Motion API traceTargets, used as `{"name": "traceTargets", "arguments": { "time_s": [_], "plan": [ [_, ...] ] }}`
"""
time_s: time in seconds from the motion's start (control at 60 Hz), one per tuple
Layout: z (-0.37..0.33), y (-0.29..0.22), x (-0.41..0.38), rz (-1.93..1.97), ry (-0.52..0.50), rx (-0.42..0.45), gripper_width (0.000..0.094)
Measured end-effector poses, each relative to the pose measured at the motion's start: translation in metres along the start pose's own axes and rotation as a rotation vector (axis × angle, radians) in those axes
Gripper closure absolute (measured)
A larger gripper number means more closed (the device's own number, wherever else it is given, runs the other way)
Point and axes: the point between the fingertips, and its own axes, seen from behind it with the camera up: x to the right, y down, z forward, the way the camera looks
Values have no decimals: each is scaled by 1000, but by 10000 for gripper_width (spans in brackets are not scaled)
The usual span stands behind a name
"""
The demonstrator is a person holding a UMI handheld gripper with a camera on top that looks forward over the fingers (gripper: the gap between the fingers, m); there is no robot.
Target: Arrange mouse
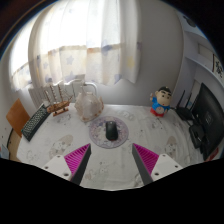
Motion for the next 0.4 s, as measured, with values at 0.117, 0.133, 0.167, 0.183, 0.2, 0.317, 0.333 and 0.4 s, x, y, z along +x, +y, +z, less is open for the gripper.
{"name": "traceTargets", "arguments": {
  "time_s": [0.117, 0.133, 0.167, 0.183, 0.2, 0.317, 0.333, 0.4],
  "plan": [
    [-32, 10, -6, 20, 6, 6, 88],
    [-34, 12, -8, 24, 4, 8, 88],
    [-38, 13, -11, 28, -3, 10, 89],
    [-40, 14, -12, 28, -2, 10, 89],
    [-40, 15, -11, 26, 2, 11, 86],
    [-42, 19, -4, 17, 40, 14, 82],
    [-42, 19, -5, 18, 40, 14, 81],
    [-44, 20, -9, 23, 30, 20, 82]
  ]
}}
